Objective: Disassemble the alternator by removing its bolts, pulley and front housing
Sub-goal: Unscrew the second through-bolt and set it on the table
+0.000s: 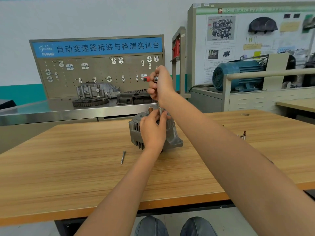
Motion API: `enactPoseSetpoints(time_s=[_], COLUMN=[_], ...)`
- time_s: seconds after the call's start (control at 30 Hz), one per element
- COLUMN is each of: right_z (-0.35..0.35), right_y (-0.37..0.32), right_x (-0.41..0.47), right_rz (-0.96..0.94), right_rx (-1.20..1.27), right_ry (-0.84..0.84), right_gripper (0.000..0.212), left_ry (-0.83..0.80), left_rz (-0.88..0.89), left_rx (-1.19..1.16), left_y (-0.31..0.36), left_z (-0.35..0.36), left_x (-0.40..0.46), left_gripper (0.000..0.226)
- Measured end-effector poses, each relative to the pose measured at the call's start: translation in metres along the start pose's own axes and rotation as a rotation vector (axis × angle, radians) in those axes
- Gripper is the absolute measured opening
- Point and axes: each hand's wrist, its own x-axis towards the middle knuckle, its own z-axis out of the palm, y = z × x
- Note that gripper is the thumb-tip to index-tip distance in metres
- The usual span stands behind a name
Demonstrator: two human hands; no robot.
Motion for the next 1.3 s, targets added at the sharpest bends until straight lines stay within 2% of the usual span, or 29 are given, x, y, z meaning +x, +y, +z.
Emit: enactPoseSetpoints(time_s=[0.07,0.13,0.2,0.33,0.4,0.47,0.57,0.7,0.73,0.8,0.93,1.17,1.3], right_z=[0.007,0.011,0.013,0.014,0.012,0.009,0.004,-0.018,-0.021,-0.023,-0.017,0.008,0.013], right_y=[0.009,0.021,0.027,0.022,0.018,0.012,0.003,-0.004,-0.006,-0.007,-0.003,0.002,0.018], right_x=[-0.007,-0.013,-0.015,-0.012,-0.011,-0.005,0.004,0.011,0.012,0.012,0.008,-0.002,-0.014], right_rz=[-0.185,-0.358,-0.418,-0.355,-0.311,-0.235,-0.043,0.181,0.211,0.238,0.171,-0.07,-0.304], right_rx=[-0.205,-0.383,-0.397,-0.303,-0.264,-0.198,-0.075,0.05,0.073,0.084,0.09,-0.068,-0.205], right_ry=[0.233,0.382,0.379,0.328,0.311,0.277,0.153,-0.334,-0.412,-0.464,-0.343,0.123,0.385], right_gripper=[0.029,0.017,0.012,0.011,0.016,0.024,0.032,0.039,0.04,0.041,0.038,0.034,0.027], left_ry=[0.023,0.037,0.016,0.015,0.046,0.06,0.049,0.025,0.018,0.011,-0.016,0.028,0.033], left_rz=[-0.037,-0.076,-0.089,-0.061,-0.021,0.005,0.014,0.044,0.052,0.055,0.056,0.036,-0.019], left_rx=[0.023,0.087,0.127,0.095,0.054,0.033,0.014,0.01,0.013,0.014,-0.007,-0.003,0.104], left_y=[-0.002,-0.003,-0.004,-0.004,-0.003,-0.003,-0.002,0.001,0.001,-0.001,-0.004,-0.005,-0.003], left_z=[0.002,0.003,0.003,0.002,0.003,0.003,0.004,0.003,0.002,0.001,0.0,0.001,0.002], left_x=[0.0,0.002,0.003,0.001,-0.002,-0.002,-0.002,-0.004,-0.004,-0.004,-0.001,-0.002,-0.001], left_gripper=[0.018,0.03,0.039,0.043,0.045,0.037,0.021,0.021,0.021,0.022,0.024,0.017,0.042])
